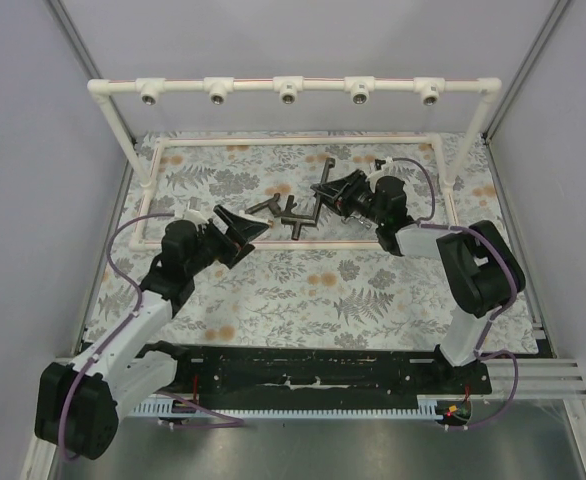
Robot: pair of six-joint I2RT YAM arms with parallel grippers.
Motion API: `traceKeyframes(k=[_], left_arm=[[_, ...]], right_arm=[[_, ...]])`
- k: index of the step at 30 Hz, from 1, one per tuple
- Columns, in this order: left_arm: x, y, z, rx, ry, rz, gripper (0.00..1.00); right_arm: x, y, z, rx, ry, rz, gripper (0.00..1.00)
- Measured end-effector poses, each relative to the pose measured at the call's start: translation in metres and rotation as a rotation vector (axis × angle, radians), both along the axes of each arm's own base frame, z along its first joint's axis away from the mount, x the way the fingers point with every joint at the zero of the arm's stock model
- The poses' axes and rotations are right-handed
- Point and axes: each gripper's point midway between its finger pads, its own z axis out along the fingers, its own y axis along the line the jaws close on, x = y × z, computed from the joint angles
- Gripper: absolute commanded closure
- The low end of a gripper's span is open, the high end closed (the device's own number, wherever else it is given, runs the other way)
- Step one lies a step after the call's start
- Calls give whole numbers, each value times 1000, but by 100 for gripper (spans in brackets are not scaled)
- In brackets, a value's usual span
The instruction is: Install the water faucets
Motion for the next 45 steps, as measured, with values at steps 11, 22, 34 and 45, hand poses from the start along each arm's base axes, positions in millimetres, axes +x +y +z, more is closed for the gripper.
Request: traceKeyframes(k=[11, 22, 34, 45], left_arm=[[13, -48, 4, -109, -3, -104, 0], [21, -69, 38, -195, -159, -135, 15], [23, -67, 47, -227, -231, -103, 98], [7, -54, 54, -118, -337, -117, 98]], right_arm=[[-36, 12, 54, 110, -113, 58, 100], [-46, 21, 74, 163, -146, 85, 100], [-54, 24, 76, 194, -148, 100, 100], [-70, 28, 74, 181, -170, 175, 36]])
